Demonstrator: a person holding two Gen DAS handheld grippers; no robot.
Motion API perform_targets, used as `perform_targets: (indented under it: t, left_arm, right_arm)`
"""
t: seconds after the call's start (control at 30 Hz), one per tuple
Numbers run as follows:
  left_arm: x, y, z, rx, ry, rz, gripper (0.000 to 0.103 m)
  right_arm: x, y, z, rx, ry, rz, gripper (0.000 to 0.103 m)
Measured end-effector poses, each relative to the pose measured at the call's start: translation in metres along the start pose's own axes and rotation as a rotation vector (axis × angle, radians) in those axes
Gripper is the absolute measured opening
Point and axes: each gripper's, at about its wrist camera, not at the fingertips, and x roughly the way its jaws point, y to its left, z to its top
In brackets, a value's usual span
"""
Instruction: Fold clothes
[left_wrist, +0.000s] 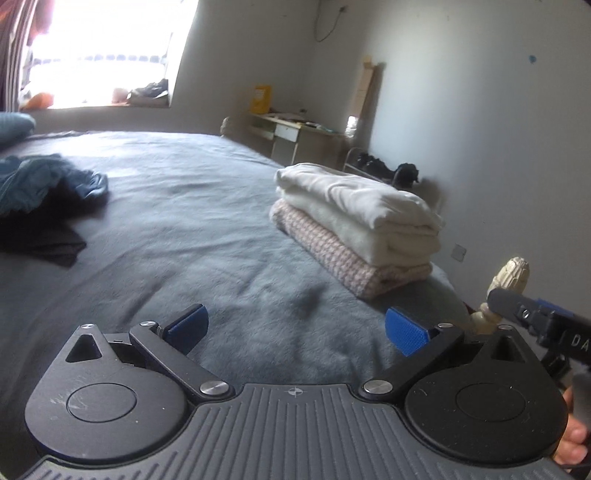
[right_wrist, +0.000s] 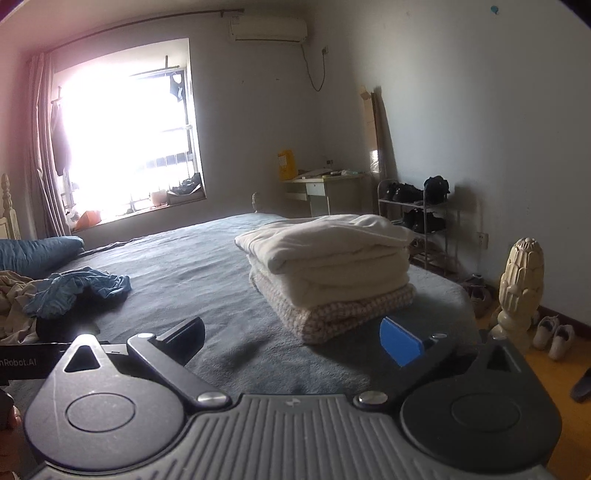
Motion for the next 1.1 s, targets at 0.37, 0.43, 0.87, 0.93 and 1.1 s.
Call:
perform_targets:
  t: [0.37,0.43,0.87,0.93,1.1]
  left_arm:
    - [-0.018,-0.008,-0.008,-0.012,-0.003,0.029,0.103]
    - [-0.02,-0.011,-0.011,-0.006,-0.003,0.026,0.103]
    - [-0.021,-0.028,-0.015,0.07,-0.019,0.059,0.103]
    - [-0.023,-0.026,-0.014,0.058,-0.03,0.07,0.103]
    - [-0.03,-0.023,-0.012,0.069,-0.065,0.136,0.103]
  right_arm:
    - [-0.015,0.029,-0.013,-0.021,0.022,-0.07,0.103]
    - [-0.018,0.031,-0.014,-0.024,0.02,-0.072,0.103]
    - [-0.017,0.04,-0.016,-0.047,0.044,-0.188,0.103]
    - [-0.015,0.041,-0.014,-0.046,0.064,-0.196,0.103]
    - [-0.014,0.045,-0.013,-0.051,0.074,-0.242,0.103]
